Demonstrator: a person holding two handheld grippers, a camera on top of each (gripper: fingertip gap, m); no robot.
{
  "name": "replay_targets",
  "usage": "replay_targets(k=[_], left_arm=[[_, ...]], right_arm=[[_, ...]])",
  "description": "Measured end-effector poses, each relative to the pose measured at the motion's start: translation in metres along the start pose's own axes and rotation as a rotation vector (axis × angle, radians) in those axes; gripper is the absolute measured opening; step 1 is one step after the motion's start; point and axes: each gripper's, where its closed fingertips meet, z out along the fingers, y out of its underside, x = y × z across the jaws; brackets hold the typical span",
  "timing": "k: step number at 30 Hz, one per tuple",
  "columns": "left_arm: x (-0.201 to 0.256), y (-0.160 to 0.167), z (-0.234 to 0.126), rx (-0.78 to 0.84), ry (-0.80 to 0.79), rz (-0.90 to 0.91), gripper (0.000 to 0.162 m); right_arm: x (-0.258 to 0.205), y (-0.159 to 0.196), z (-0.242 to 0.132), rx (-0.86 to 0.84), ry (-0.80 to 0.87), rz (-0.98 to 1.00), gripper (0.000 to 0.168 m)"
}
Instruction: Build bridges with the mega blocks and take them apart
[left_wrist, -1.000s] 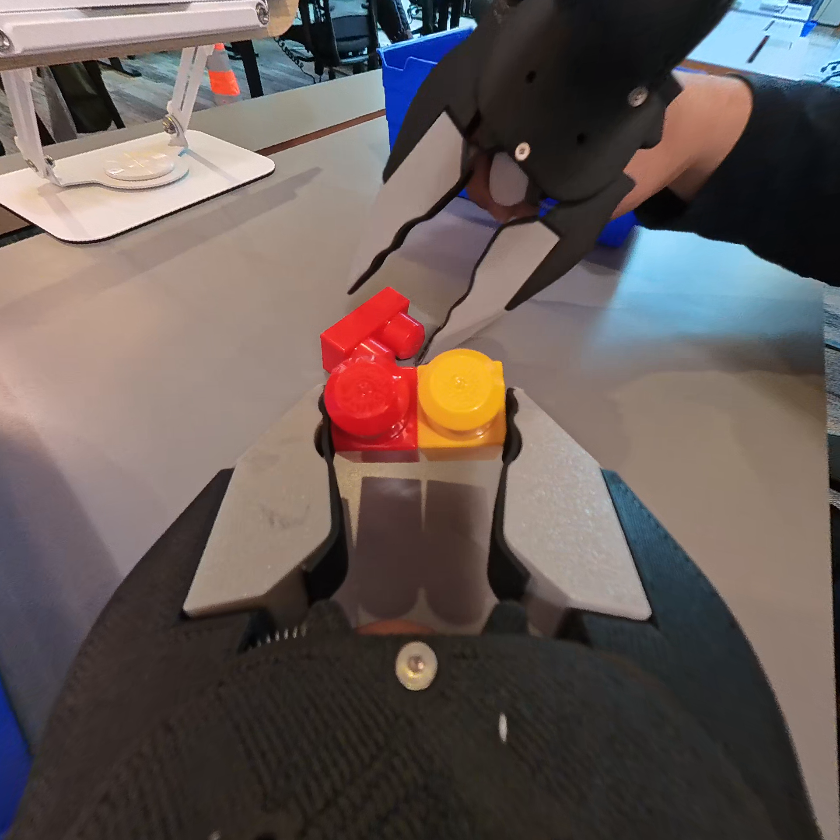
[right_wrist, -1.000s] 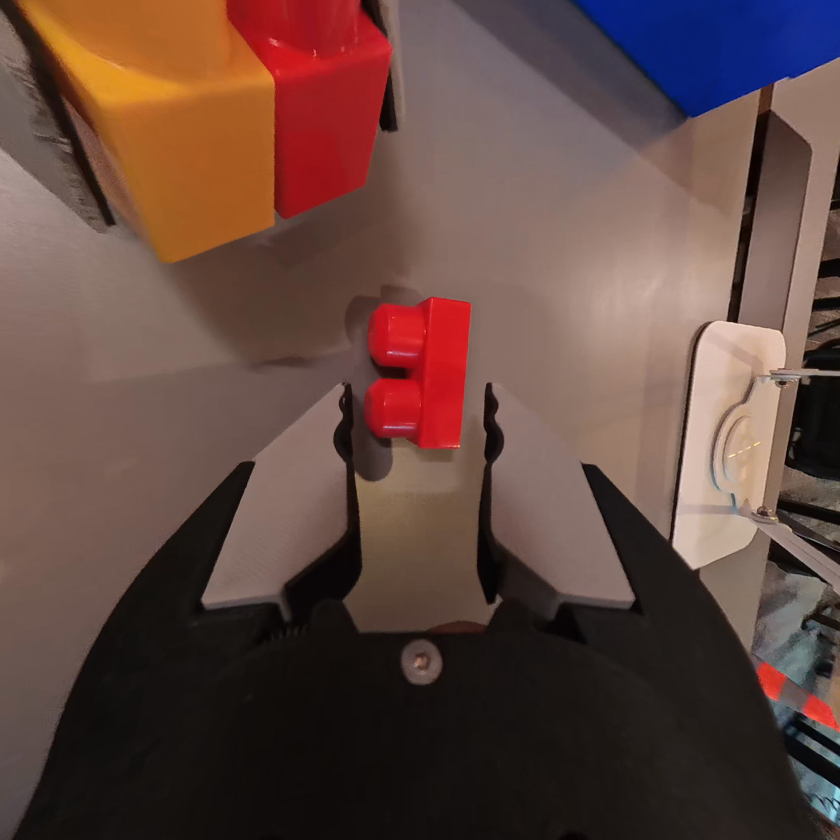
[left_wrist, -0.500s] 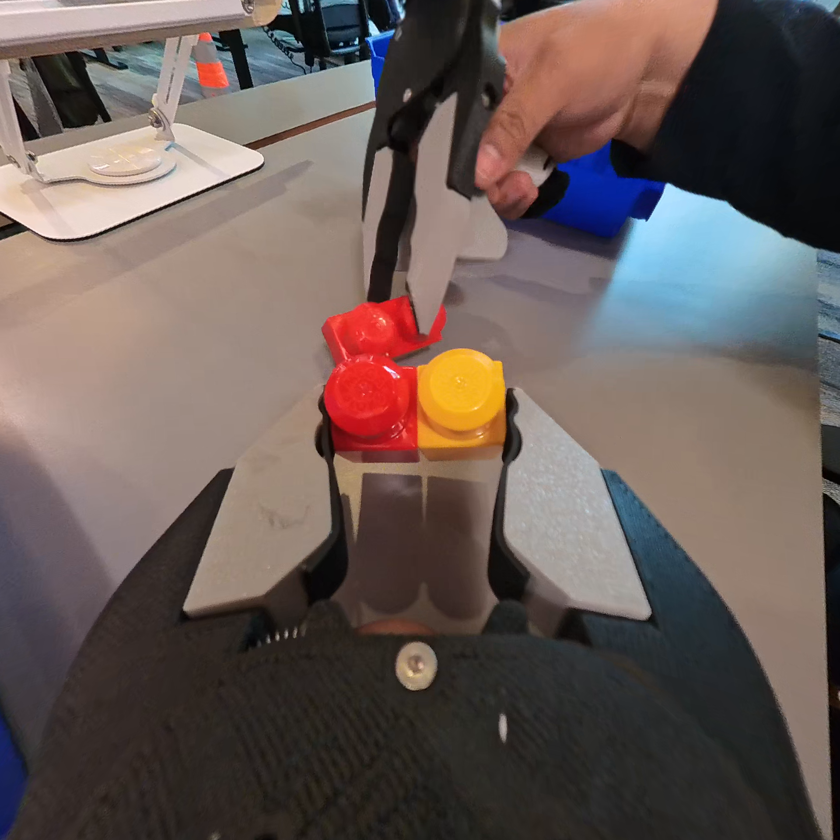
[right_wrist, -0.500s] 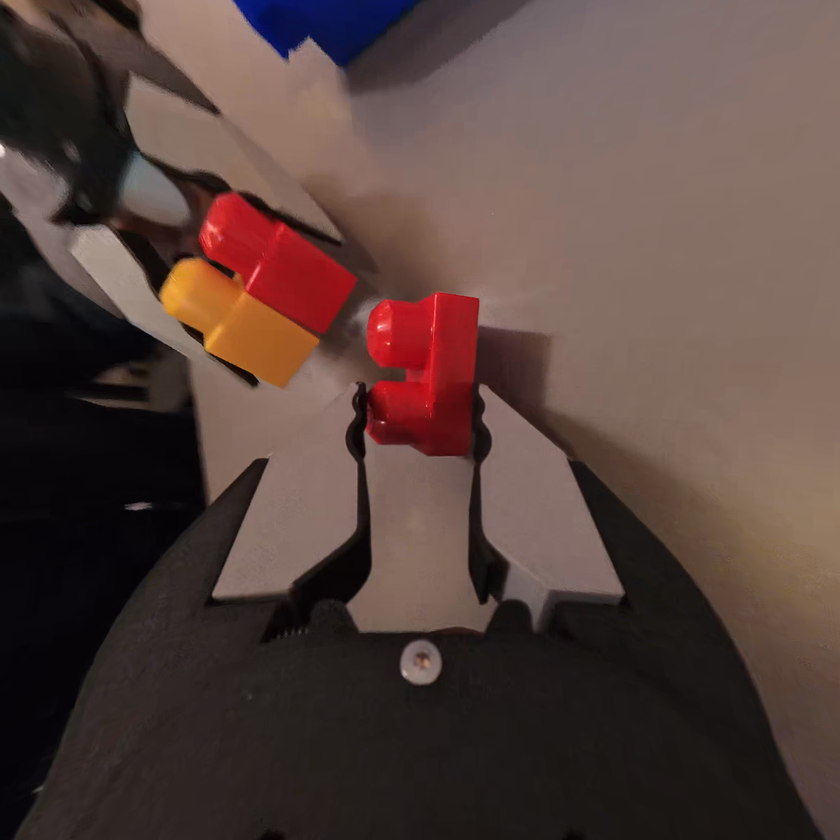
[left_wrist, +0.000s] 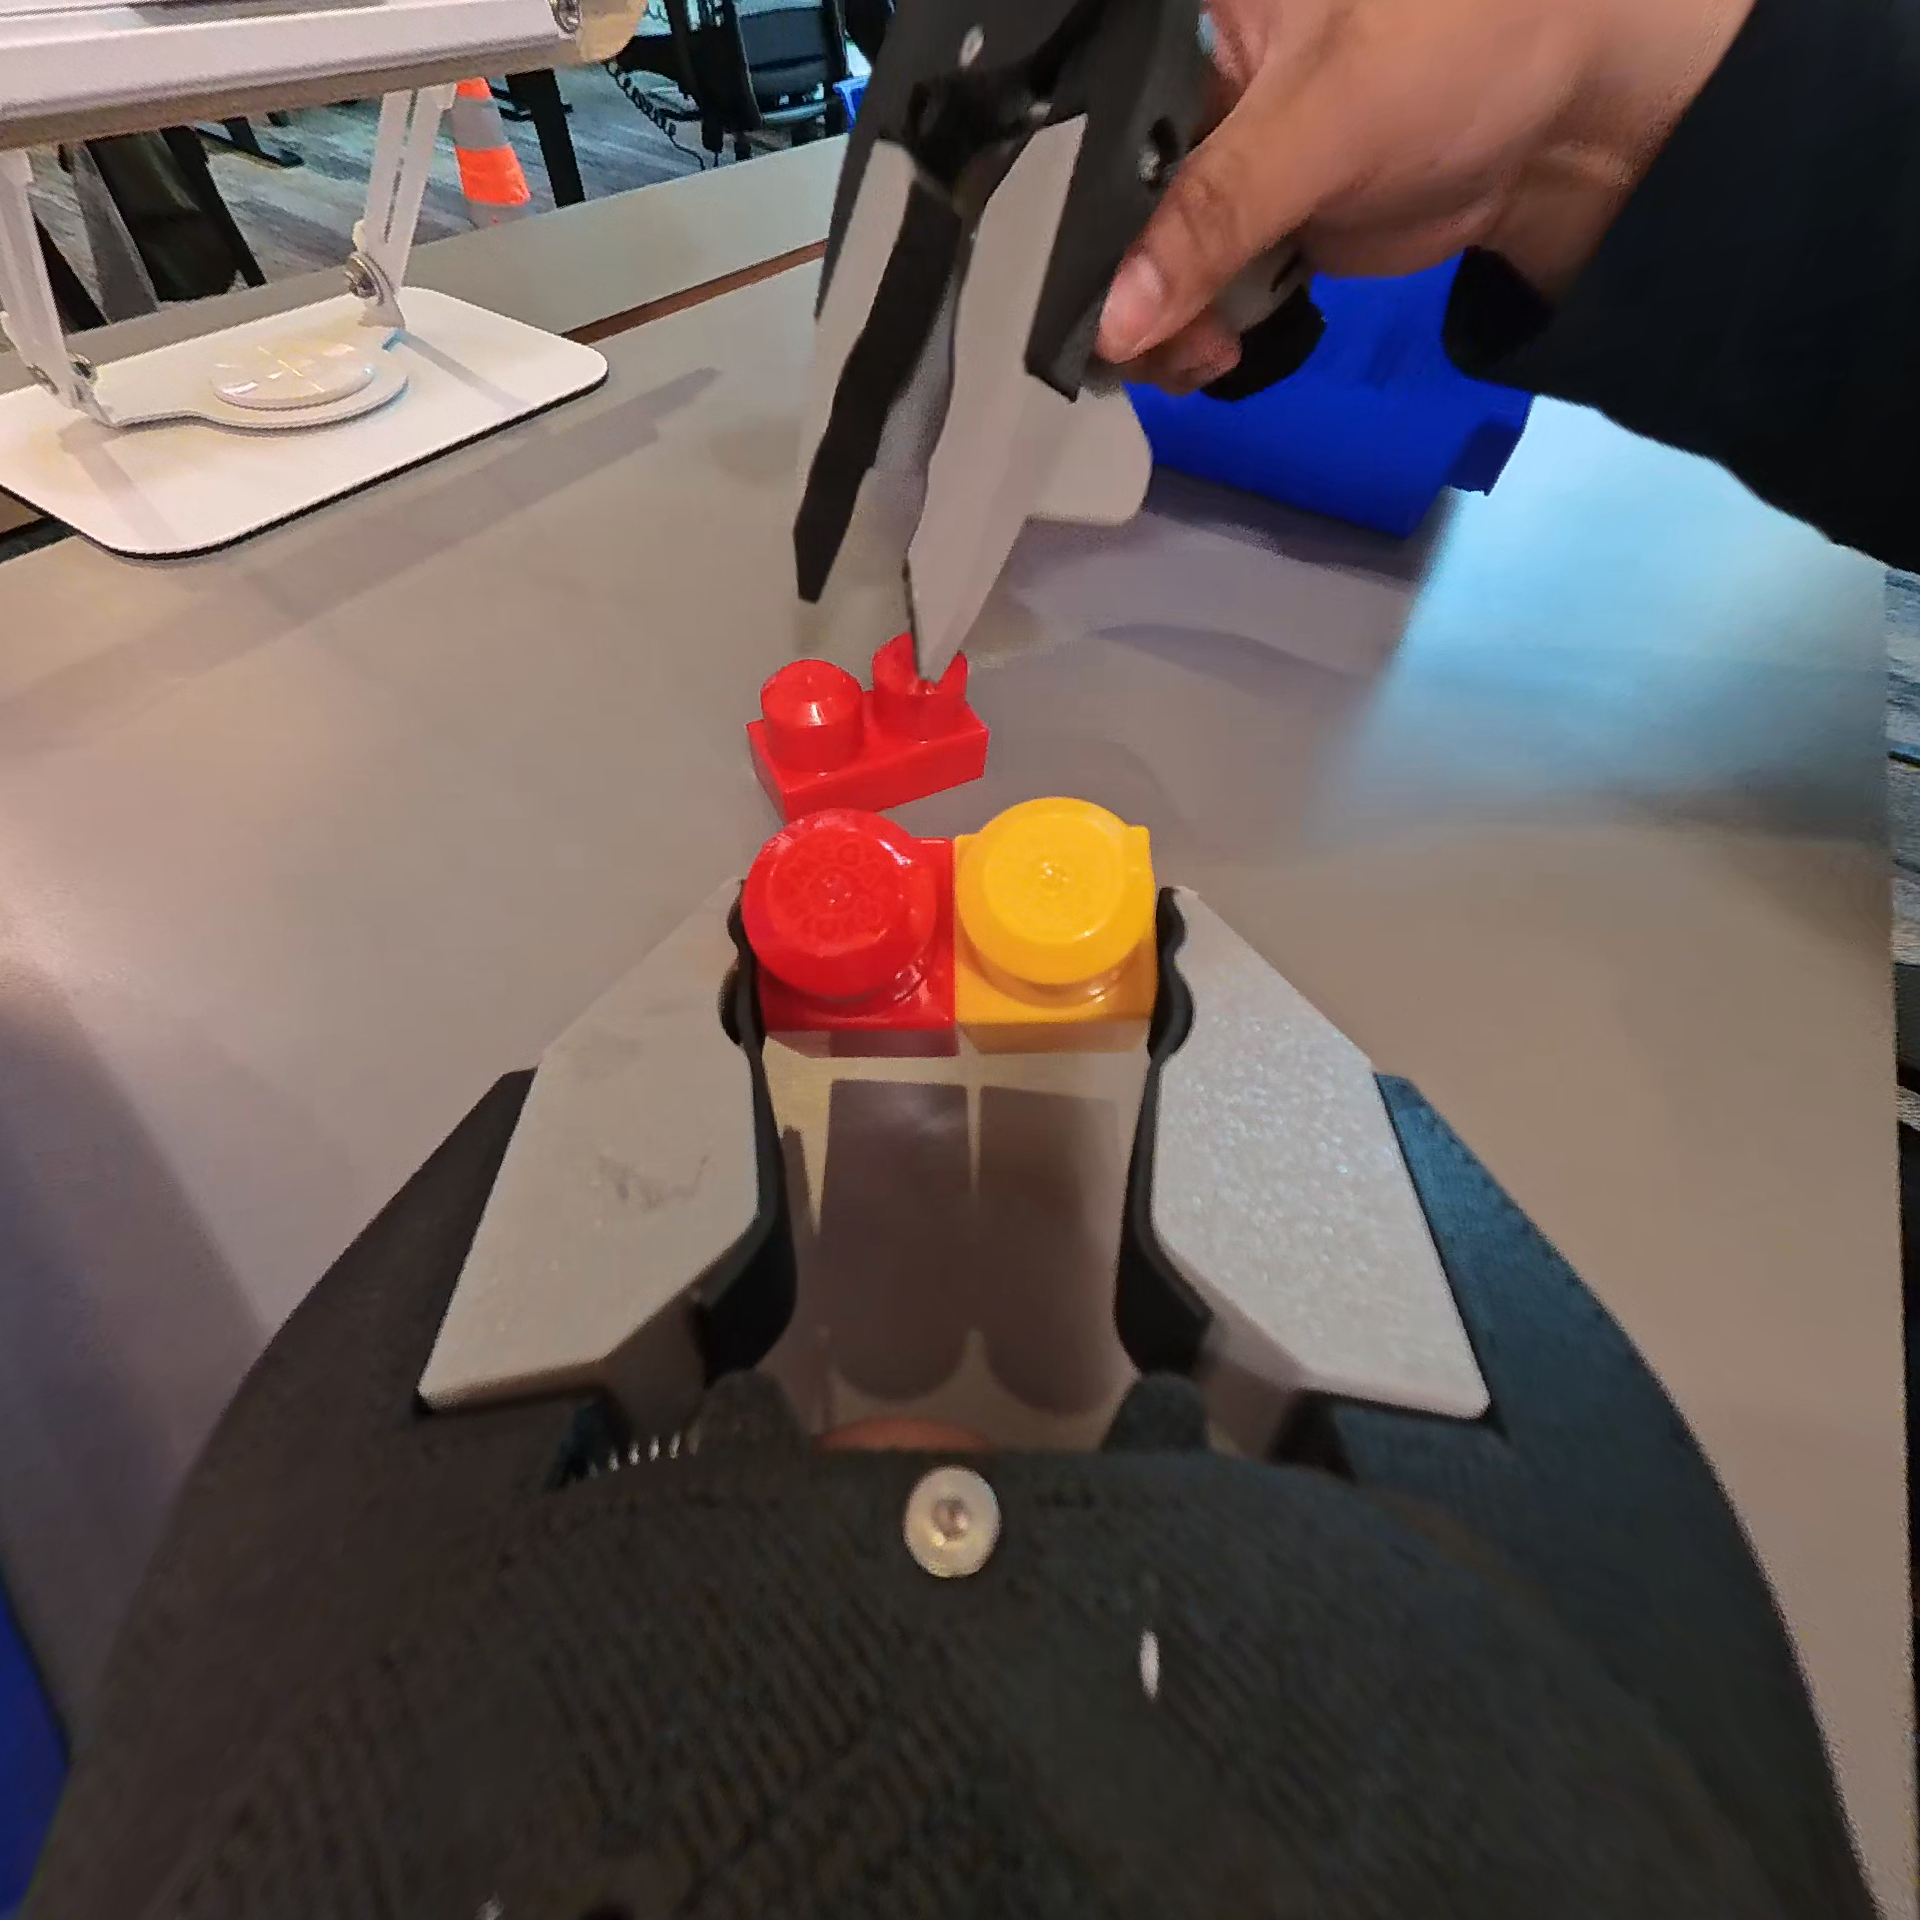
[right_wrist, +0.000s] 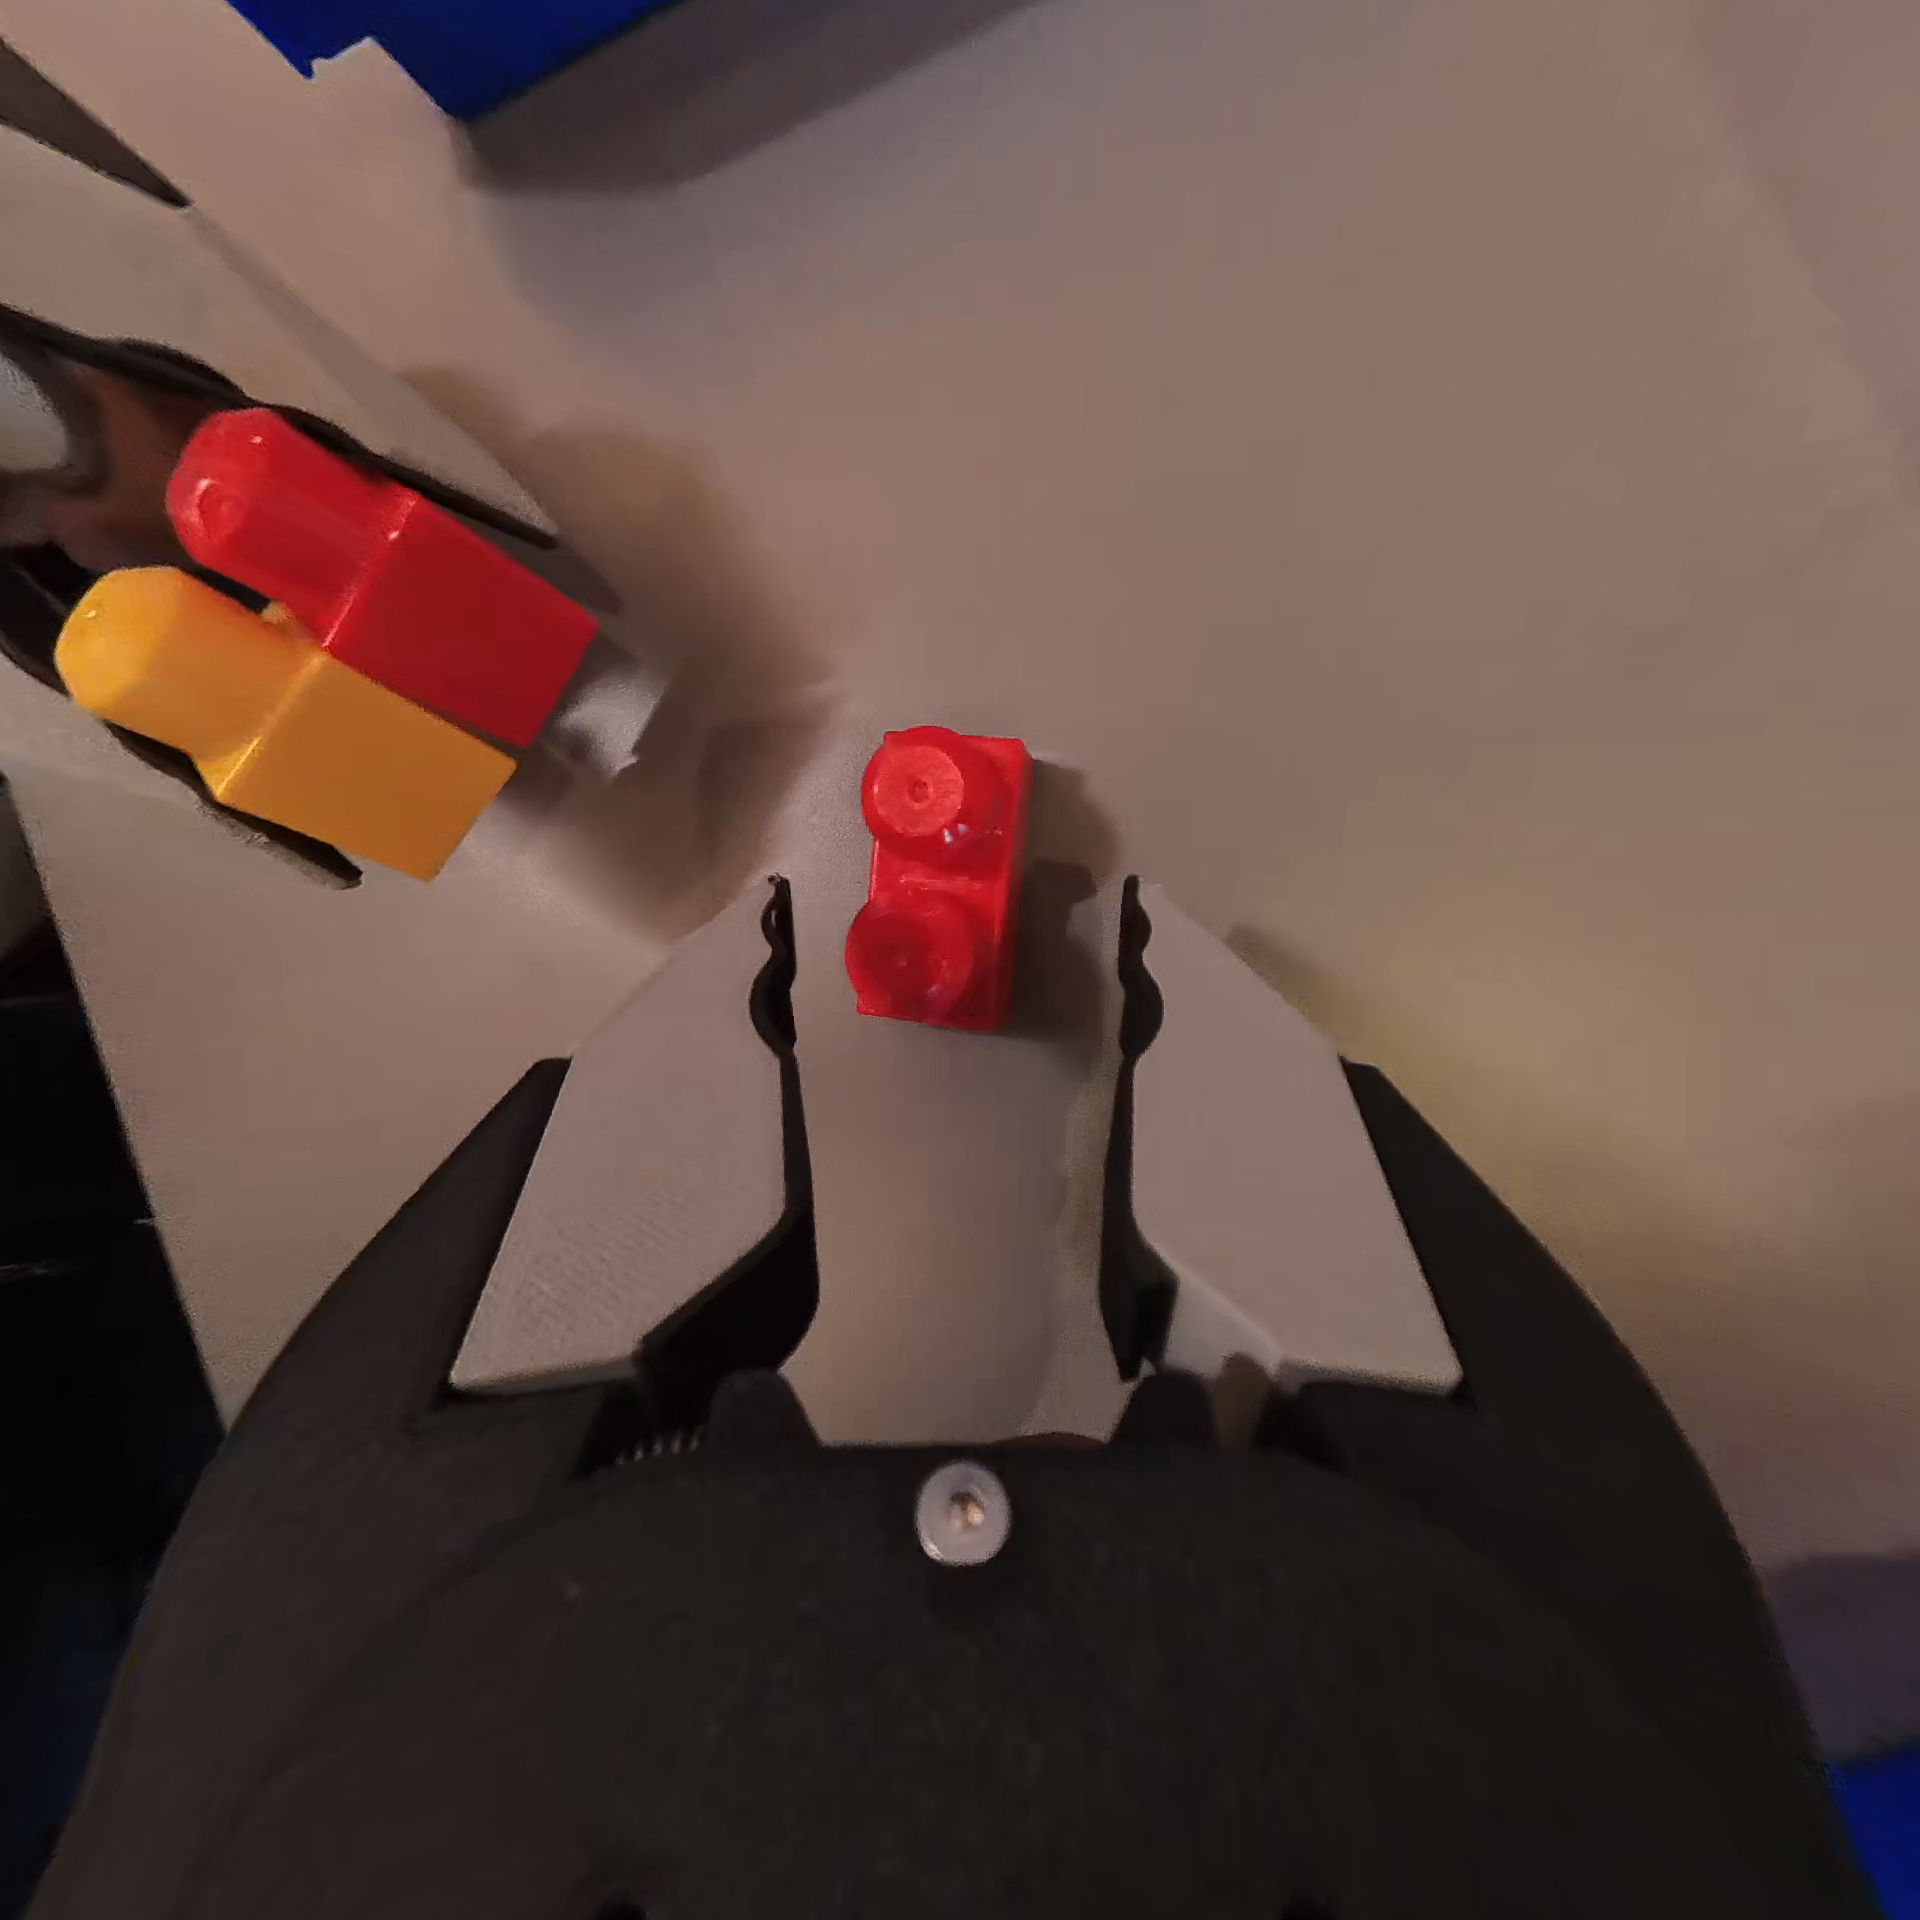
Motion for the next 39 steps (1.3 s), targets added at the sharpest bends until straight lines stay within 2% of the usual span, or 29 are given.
replay_targets(k=[4, 12, 14, 15, 21, 24, 28, 32, 36, 39], left_arm=[[0.0, 0.003, 0.002, -0.021, -0.001, 0.015, 0.074], [-0.006, 0.014, 0.009, -0.113, -0.049, 0.048, 0.074], [-0.009, 0.019, 0.013, -0.17, -0.08, 0.075, 0.074], [-0.01, 0.022, 0.015, -0.198, -0.092, 0.09, 0.074], [-0.008, 0.029, 0.032, -0.302, -0.128, 0.181, 0.074], [-0.008, 0.027, 0.037, -0.3, -0.12, 0.175, 0.074], [-0.019, 0.025, 0.042, -0.295, -0.196, 0.118, 0.074], [-0.024, 0.022, 0.048, -0.296, -0.271, 0.059, 0.074], [-0.025, 0.019, 0.055, -0.293, -0.3, 0.032, 0.074], [-0.025, 0.018, 0.057, -0.283, -0.305, 0.011, 0.074]], right_arm=[[0.002, 0.011, -0.001, -0.047, 0.158, -0.104, 0.058], [0.008, 0.023, 0.024, -0.106, 0.273, -0.105, 0.056], [0.006, 0.023, 0.03, -0.102, 0.259, -0.108, 0.044], [0.003, 0.02, 0.031, -0.085, 0.241, -0.105, 0.031], [-0.001, 0.012, 0.023, 0.006, 0.19, -0.025, 0.031], [-0.017, 0.001, 0.008, 0.086, 0.116, -0.001, 0.031], [-0.039, -0.014, -0.012, 0.15, 0.05, 0.074, 0.031], [-0.06, -0.025, -0.016, 0.15, 0.03, 0.119, 0.032], [-0.06, -0.026, -0.011, 0.106, 0.134, 0.129, 0.032], [-0.066, -0.026, -0.004, 0.086, 0.113, 0.166, 0.032]])
